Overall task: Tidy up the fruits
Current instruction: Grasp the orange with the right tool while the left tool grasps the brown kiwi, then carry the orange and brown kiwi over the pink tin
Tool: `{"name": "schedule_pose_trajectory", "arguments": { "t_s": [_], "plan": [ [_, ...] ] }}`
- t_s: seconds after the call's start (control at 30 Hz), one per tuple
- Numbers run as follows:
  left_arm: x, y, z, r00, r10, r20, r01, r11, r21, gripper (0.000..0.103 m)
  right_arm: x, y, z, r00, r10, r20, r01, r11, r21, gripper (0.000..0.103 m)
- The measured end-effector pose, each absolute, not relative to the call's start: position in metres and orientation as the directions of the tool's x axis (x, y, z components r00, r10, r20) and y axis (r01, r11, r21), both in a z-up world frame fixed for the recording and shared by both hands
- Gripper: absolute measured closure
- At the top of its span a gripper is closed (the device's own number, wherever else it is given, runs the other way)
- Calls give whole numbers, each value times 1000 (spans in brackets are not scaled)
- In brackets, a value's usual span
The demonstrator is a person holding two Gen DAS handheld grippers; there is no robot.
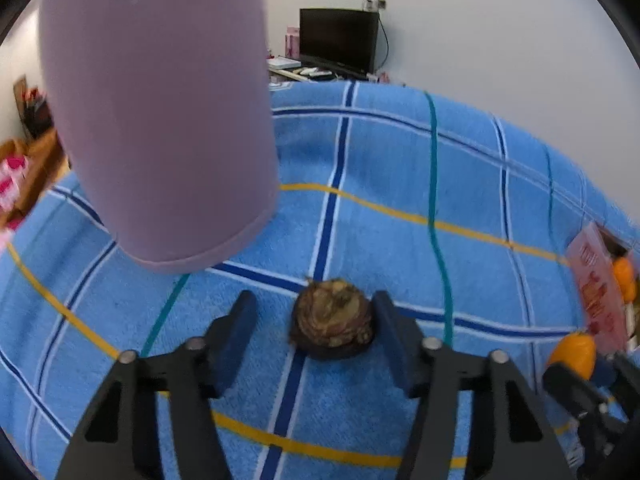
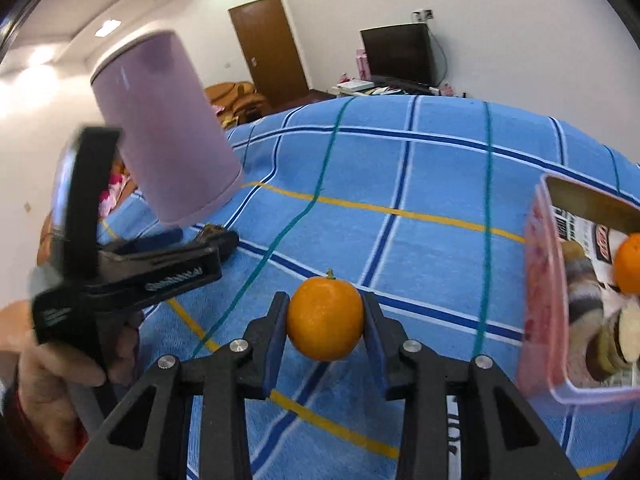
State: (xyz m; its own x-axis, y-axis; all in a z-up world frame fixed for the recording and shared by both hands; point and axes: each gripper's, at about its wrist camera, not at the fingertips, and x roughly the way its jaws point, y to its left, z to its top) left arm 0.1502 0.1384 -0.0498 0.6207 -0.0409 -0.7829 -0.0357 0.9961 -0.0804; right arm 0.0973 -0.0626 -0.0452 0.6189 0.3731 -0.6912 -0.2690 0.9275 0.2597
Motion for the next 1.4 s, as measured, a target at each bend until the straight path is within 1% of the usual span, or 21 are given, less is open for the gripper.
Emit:
{"name": "schedule_pose_trajectory", "arguments": {
  "t_s": [0.07, 0.17, 0.27, 0.37, 0.43, 0.5, 0.57, 0.6, 0.7, 0.83, 1.1, 1.4],
  "plan": [
    [149, 141, -48, 627, -43, -778, -46, 995, -91, 61, 95, -65, -44, 627, 369, -686, -263, 929, 259, 65],
    [145, 138, -44, 647, -37, -762, -39, 996, -81, 61, 87, -65, -37, 662, 352, -662, -268, 936, 230, 65],
    [135, 132, -34, 695, -37, -718, -21, 997, -72, 61, 77, -62, -28, 711, 326, -623, -278, 944, 177, 65],
    [121, 130, -18, 777, -67, -626, 9, 995, -95, 61, 64, -62, -19, 763, 298, -573, -271, 953, 134, 65],
    [107, 126, -4, 841, -80, -535, 32, 995, -98, 61, 57, -62, -13, 806, 266, -529, -253, 962, 99, 65],
    [104, 123, 6, 869, -94, -486, 46, 993, -109, 61, 49, -62, -6, 851, 217, -479, -227, 973, 37, 65],
    [101, 119, 10, 879, -104, -466, 57, 992, -113, 61, 42, -63, 0, 885, 177, -431, -201, 980, -10, 65],
    [99, 118, 11, 882, -108, -458, 63, 992, -111, 61, 40, -65, 3, 895, 173, -410, -193, 981, -8, 65],
    [101, 112, 11, 890, -95, -445, 57, 994, -97, 61, 38, -68, 4, 908, 161, -387, -177, 984, -4, 65],
    [99, 107, 12, 899, -65, -432, 39, 997, -69, 61, 46, -66, 0, 896, 160, -415, -176, 984, -1, 65],
    [93, 96, 8, 905, 9, -425, -10, 1000, 0, 61, 43, -69, 1, 888, 164, -431, -167, 985, 29, 65],
    [91, 92, 6, 904, 23, -427, -14, 1000, 24, 61, 42, -69, 1, 889, 161, -429, -164, 986, 28, 65]
  ]
}}
